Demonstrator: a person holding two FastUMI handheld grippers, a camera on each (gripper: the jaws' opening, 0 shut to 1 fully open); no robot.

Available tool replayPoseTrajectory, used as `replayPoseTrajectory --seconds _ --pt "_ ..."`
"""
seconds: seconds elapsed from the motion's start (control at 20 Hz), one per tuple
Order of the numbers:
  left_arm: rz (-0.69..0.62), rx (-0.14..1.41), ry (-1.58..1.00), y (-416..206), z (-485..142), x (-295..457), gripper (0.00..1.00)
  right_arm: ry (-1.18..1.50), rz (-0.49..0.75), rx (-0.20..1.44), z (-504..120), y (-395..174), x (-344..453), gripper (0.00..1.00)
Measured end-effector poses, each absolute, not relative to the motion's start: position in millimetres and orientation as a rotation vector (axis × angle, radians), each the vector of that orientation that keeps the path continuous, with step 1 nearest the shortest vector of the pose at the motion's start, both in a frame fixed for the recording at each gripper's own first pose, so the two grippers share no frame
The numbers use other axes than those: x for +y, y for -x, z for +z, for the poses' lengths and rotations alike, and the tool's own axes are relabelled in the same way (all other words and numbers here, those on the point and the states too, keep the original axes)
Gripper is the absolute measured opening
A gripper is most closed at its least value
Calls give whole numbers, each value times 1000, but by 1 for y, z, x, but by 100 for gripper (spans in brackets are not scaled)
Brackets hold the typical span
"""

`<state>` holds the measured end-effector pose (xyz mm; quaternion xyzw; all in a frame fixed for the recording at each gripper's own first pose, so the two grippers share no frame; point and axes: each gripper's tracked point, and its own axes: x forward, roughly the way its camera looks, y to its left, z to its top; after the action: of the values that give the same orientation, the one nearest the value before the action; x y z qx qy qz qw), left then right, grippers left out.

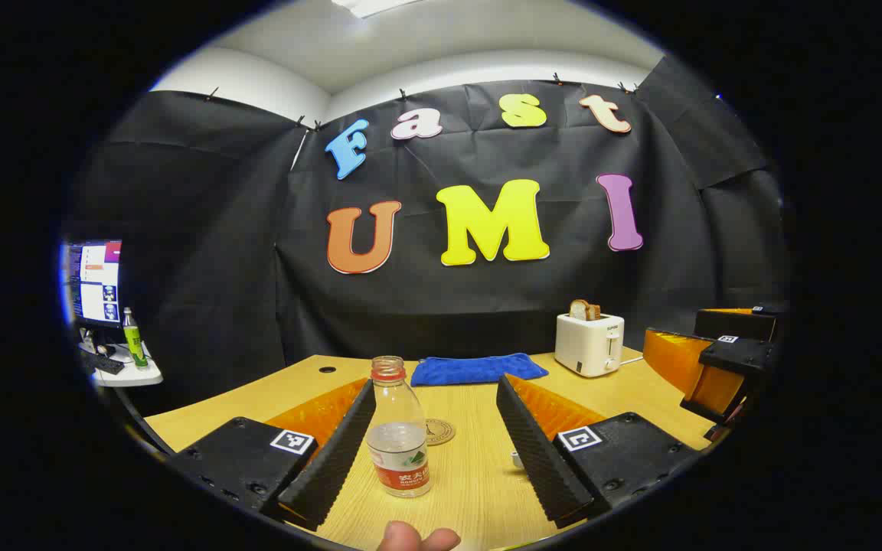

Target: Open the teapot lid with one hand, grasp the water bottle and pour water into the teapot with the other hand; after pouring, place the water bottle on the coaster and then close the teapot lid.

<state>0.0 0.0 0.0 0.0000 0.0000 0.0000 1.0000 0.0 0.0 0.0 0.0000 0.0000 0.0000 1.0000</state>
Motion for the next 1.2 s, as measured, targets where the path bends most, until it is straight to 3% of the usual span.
replayPoseTrajectory --seconds 1.05,1.1,1.2 --pt "-19 22 14 -1 -6 0 99 38 -3 -18 0 2 9 97" --pt "-17 23 11 0 -6 1 99 37 -1 -13 -2 2 10 93" --pt "-16 20 11 -1 -6 2 100 33 3 -5 -4 2 12 97"
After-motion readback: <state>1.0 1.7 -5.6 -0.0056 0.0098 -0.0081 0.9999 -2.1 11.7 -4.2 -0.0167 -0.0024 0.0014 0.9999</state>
